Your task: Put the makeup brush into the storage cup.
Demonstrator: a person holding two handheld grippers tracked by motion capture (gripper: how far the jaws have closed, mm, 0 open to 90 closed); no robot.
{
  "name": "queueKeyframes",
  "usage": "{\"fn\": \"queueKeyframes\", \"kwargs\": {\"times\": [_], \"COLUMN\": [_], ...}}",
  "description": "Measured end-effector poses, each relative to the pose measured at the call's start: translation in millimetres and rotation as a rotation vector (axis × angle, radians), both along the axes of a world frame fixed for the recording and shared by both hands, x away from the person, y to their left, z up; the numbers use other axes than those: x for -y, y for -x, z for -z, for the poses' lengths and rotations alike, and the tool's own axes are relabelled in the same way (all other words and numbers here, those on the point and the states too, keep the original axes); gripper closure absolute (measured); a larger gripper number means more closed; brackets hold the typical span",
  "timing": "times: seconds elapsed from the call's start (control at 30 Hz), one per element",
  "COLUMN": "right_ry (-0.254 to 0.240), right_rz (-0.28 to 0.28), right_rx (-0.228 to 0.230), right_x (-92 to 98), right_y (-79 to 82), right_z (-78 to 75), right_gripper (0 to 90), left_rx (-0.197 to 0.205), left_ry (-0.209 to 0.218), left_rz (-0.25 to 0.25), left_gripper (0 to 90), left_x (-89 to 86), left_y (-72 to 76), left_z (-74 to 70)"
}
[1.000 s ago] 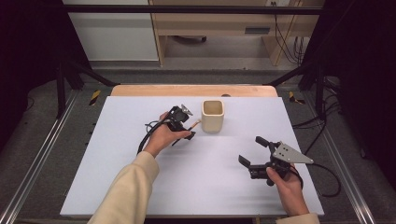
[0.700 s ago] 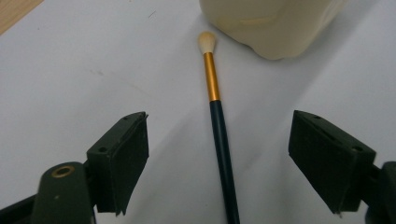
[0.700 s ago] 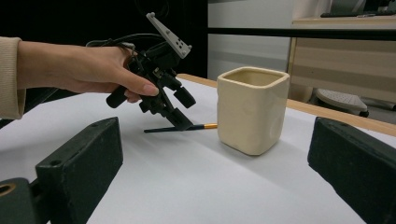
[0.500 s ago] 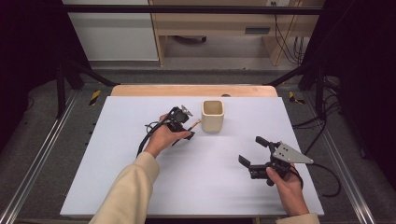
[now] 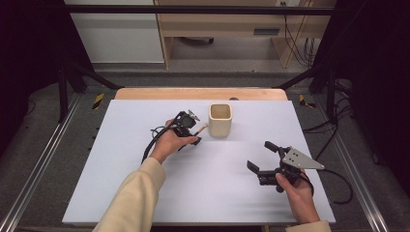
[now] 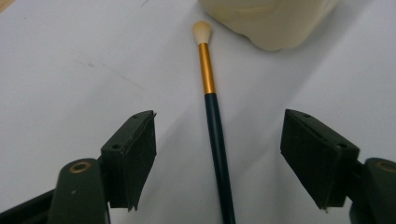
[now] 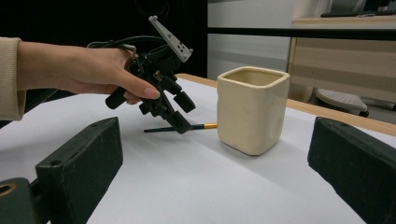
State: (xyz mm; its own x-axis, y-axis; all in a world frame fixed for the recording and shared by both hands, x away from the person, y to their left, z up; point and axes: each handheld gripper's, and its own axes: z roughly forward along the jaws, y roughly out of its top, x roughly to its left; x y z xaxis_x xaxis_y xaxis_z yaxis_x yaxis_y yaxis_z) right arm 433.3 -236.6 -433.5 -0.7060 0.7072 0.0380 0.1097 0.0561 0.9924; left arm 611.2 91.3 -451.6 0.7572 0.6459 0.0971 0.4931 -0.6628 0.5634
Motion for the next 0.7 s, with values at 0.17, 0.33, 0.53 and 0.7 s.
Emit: {"fn": "queueKeyframes", "kwargs": {"times": [0.17,0.33,0.53,0.7], "right_ry": [0.002,0.001,0.001,0.001], "right_rz": [-0.002,-0.001,-0.001,-0.001], "right_rx": [0.007,0.0,0.0,0.001], "right_x": [0.5,0.1,0.2,0.2], "right_y": [0.1,0.3,0.2,0.2], "right_z": [-0.2,-0.3,-0.3,-0.3], "right_gripper": [3.6,3.6,3.6,3.6], "left_rx": [-0.006,-0.012,-0.016,-0.02], "left_ry": [-0.011,-0.015,-0.02,-0.016], "left_rz": [-0.001,-0.008,-0.008,-0.015], "left_gripper": [28.1,31.5,36.5,41.9], "left_x": [0.1,-0.2,0.5,0.3], "left_y": [-0.6,-0.9,-0.3,-0.5], "left_z": [0.9,1.5,2.0,2.5]}}
